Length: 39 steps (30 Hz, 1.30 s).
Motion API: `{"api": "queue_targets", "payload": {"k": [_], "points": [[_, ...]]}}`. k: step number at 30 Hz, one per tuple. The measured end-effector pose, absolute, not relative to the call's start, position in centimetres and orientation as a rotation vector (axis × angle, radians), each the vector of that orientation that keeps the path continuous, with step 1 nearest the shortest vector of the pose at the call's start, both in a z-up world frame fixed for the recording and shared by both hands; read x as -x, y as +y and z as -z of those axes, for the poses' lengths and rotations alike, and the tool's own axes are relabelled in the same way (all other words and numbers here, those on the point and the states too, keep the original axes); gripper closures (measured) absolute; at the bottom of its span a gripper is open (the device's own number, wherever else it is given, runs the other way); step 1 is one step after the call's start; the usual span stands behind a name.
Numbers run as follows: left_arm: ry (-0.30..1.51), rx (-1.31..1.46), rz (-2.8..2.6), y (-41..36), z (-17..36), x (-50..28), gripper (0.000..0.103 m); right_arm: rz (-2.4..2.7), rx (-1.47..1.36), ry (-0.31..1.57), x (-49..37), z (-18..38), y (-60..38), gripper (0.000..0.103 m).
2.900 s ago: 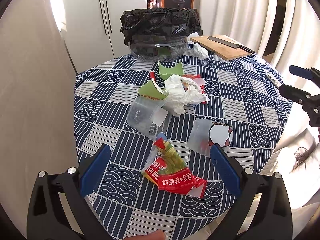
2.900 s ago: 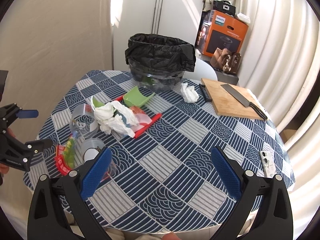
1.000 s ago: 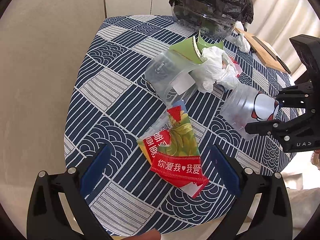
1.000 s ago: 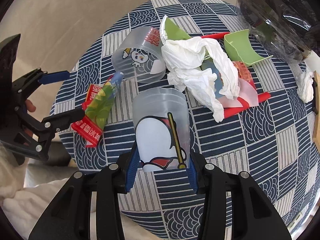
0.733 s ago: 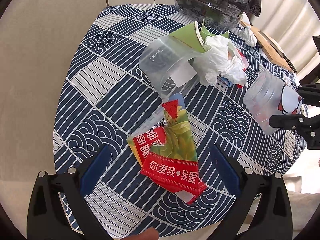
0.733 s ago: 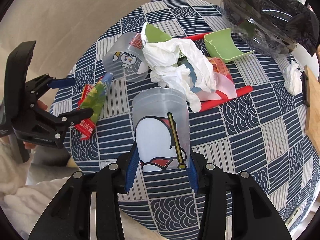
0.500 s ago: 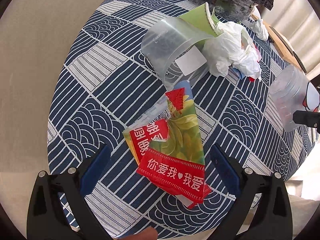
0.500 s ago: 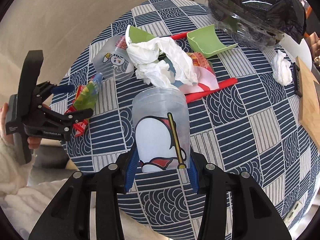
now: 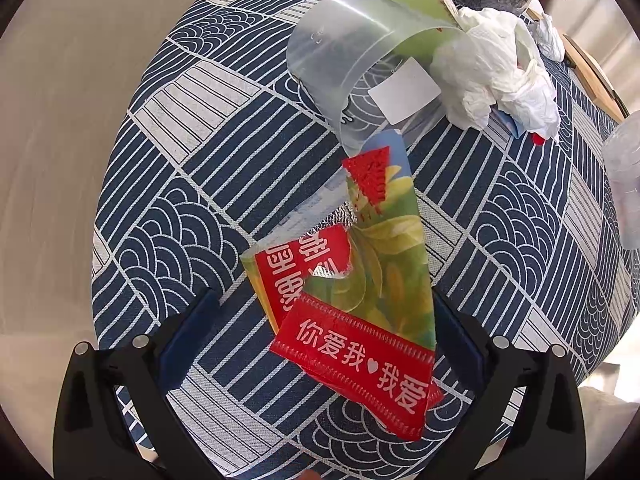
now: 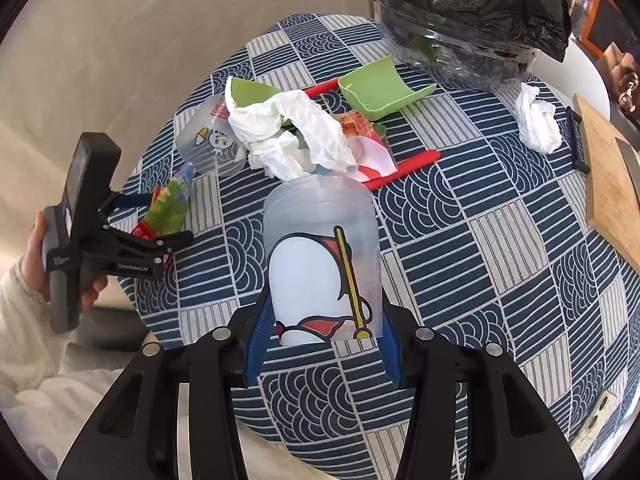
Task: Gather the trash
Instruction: 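Grasp the red-and-green snack wrapper with the left gripper and lift it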
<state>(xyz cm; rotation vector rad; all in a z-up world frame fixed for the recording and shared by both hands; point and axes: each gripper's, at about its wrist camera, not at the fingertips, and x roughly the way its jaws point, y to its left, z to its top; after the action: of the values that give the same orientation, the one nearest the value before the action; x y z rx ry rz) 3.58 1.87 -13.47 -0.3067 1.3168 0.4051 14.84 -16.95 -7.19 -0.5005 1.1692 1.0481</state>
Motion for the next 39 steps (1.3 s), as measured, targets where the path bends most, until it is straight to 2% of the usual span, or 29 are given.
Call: {"api": "queue_targets", "payload": {"k": [4,5,6,7,8,11,29,39], "points": [[1.334,0.412,-0.51,3.3,13.3,-3.9,0.006,-1.063,0.493,1.149,-15.2,7.1,-17.4,0.06],[1.324,0.427,-0.533,3.8,13.0,-3.8,0.012,-1.066,0.492,1.143,-15.3,7.0,-17.6,0.06],[1.313,0.429,-0.538,4.0,12.6,-3.7,0.025,-1.066,0.491,1.137,-15.5,6.9,-17.8,0.06],[1.308,0.43,-0.537,4.1,12.1,-3.7,0.034,-1.066,0.488,1.131,-15.7,6.7,-18.1,0.06],[1.308,0.435,-0.535,4.2,11.8,-3.8,0.053,-1.066,0.483,1.127,-16.0,6.6,-18.4,0.059],[1.3,0.465,-0.523,4.5,10.9,-4.1,0.059,-1.062,0.468,1.119,-16.8,6.5,-19.4,0.059],[1.213,0.475,-0.579,2.4,5.3,-3.8,0.06,-1.068,0.427,1.064,-21.5,5.0,-24.9,0.058],[1.178,0.435,-0.645,3.2,1.9,-4.1,0.06,-1.064,0.371,0.98,-23.8,2.0,-27.5,0.058]]}}
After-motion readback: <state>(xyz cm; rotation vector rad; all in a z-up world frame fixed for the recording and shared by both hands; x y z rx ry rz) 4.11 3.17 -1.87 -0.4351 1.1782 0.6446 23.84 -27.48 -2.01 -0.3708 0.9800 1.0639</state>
